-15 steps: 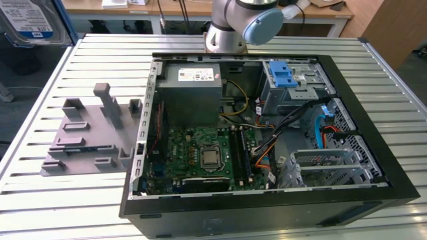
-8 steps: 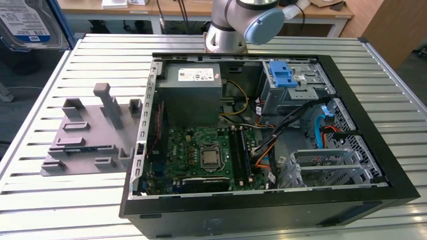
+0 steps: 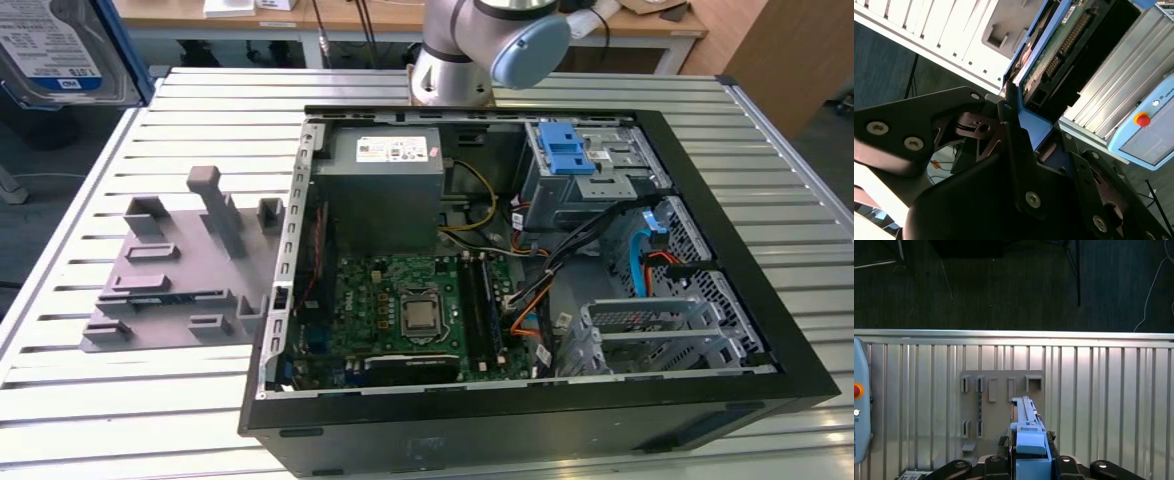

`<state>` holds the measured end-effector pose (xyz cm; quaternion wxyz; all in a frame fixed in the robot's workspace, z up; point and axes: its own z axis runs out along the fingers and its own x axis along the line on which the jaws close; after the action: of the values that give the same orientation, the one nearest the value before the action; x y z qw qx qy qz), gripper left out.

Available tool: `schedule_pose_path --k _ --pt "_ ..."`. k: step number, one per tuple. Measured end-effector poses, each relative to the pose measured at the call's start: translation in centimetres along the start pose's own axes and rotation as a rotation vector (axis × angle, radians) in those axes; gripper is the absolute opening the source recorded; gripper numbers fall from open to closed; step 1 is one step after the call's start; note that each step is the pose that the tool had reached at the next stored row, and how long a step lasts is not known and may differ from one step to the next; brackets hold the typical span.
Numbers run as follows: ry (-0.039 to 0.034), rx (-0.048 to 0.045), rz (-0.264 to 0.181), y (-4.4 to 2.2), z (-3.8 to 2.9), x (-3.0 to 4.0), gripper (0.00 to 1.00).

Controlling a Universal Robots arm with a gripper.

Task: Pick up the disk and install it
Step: 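Pick up the disk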

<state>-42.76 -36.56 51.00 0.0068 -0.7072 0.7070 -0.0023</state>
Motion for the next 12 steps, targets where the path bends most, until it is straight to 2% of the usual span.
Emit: schedule_pose_path --k 12 --pt "0.0000 -0.0011 0.000 -1.14 0.00 1.75 0.36"
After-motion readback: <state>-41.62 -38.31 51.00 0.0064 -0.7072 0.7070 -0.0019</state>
